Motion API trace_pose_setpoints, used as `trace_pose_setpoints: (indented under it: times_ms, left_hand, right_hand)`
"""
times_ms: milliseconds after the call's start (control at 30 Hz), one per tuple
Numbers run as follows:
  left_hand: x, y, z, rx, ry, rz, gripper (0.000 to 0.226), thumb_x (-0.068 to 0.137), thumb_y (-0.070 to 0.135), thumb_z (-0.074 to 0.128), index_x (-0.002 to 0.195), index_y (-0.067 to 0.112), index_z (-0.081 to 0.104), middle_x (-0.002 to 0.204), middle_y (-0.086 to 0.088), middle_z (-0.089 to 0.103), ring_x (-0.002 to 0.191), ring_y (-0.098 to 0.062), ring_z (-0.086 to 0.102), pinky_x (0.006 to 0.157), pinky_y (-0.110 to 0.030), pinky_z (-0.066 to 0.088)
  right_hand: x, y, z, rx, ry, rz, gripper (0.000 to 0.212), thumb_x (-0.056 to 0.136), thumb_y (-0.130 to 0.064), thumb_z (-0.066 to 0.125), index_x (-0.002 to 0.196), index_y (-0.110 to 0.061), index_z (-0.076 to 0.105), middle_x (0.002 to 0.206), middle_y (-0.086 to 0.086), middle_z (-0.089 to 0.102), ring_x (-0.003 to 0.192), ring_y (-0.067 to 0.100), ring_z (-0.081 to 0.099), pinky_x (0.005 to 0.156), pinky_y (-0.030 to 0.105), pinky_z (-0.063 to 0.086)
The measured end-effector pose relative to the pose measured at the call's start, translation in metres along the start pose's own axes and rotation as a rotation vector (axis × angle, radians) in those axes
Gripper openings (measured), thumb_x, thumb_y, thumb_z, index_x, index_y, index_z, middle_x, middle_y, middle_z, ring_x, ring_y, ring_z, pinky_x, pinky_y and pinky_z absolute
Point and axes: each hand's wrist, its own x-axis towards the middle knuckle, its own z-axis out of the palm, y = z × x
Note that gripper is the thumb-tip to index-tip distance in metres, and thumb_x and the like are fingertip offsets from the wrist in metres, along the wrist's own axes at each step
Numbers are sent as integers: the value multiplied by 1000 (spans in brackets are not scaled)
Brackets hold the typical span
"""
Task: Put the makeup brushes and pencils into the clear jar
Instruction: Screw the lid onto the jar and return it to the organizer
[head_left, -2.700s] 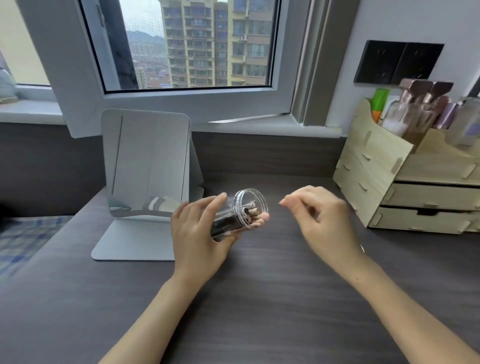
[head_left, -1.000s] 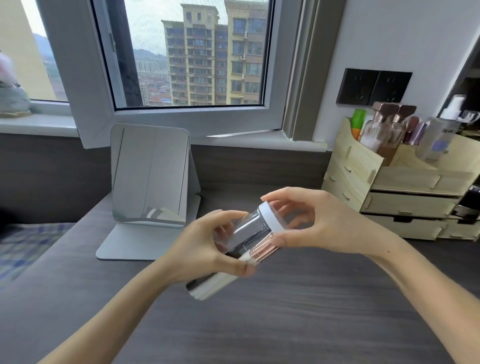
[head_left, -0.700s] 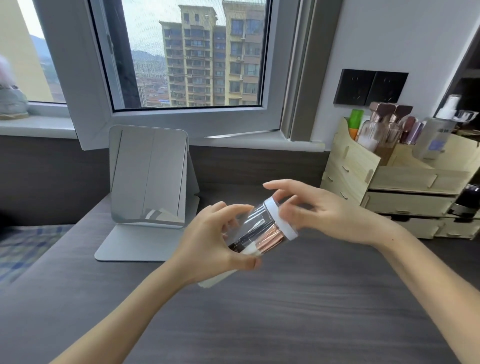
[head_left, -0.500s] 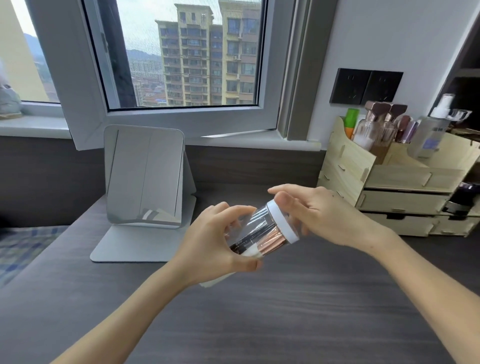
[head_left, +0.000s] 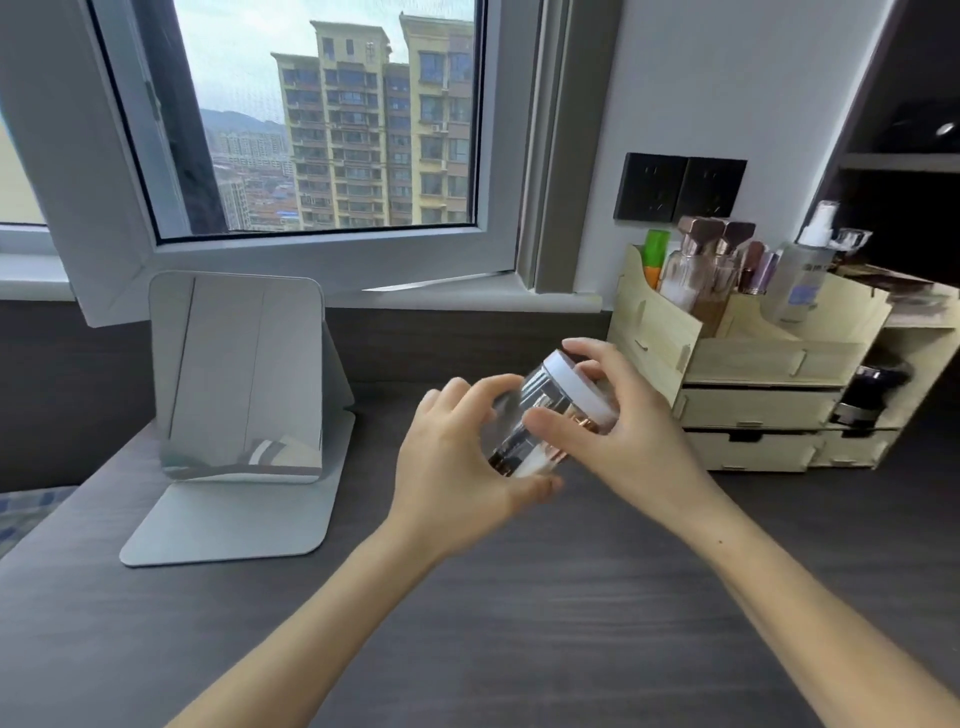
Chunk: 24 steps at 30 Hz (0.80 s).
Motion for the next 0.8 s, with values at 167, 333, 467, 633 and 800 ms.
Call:
trace_pose_setpoints:
  times_ms: [167, 333, 467, 633, 800]
  left_hand:
    - [28, 21, 17, 22, -182, 101, 93, 57, 65, 66, 139, 41, 29, 113, 10, 48, 105, -11, 40, 83, -14, 32]
    - [58, 24, 20, -116, -52, 51, 69, 68, 56, 61, 131, 32, 45, 111, 5, 56, 105, -11, 51, 92, -28, 40]
    - [79, 22, 27, -194, 7, -12, 49, 77, 39, 68, 122, 27, 52, 103, 5, 59, 97, -11, 55, 91, -32, 44]
    - [97, 20, 41, -208, 7, -53, 45, 78, 28, 69, 119, 26, 53, 100, 6, 60, 94, -12, 56, 90, -33, 44]
    - [104, 16, 53, -196, 1, -75, 44, 78, 27, 69, 119, 25, 53, 98, 5, 60, 93, -14, 57, 90, -35, 45]
  right_hand:
    - [5, 0, -40, -43, 253, 9, 54, 72, -40, 75, 117, -33, 47, 105, -16, 55, 96, 3, 58, 76, 24, 52]
    - [26, 1, -123, -261, 549, -4, 45, 74, -39, 73, 113, -24, 55, 101, -10, 60, 90, 0, 55, 76, 24, 49]
    - [53, 10, -180, -477, 725, 48, 47, 70, -46, 69, 110, -25, 55, 109, 5, 63, 100, 22, 58, 87, 44, 50]
    - [93, 29, -209, -641, 746, 87, 48, 73, -41, 69, 112, -18, 54, 117, 12, 59, 106, 28, 53, 93, 36, 38]
    - [117, 51, -213, -715, 681, 138, 48, 74, -40, 69, 113, -16, 54, 116, 17, 56, 102, 33, 54, 92, 37, 38]
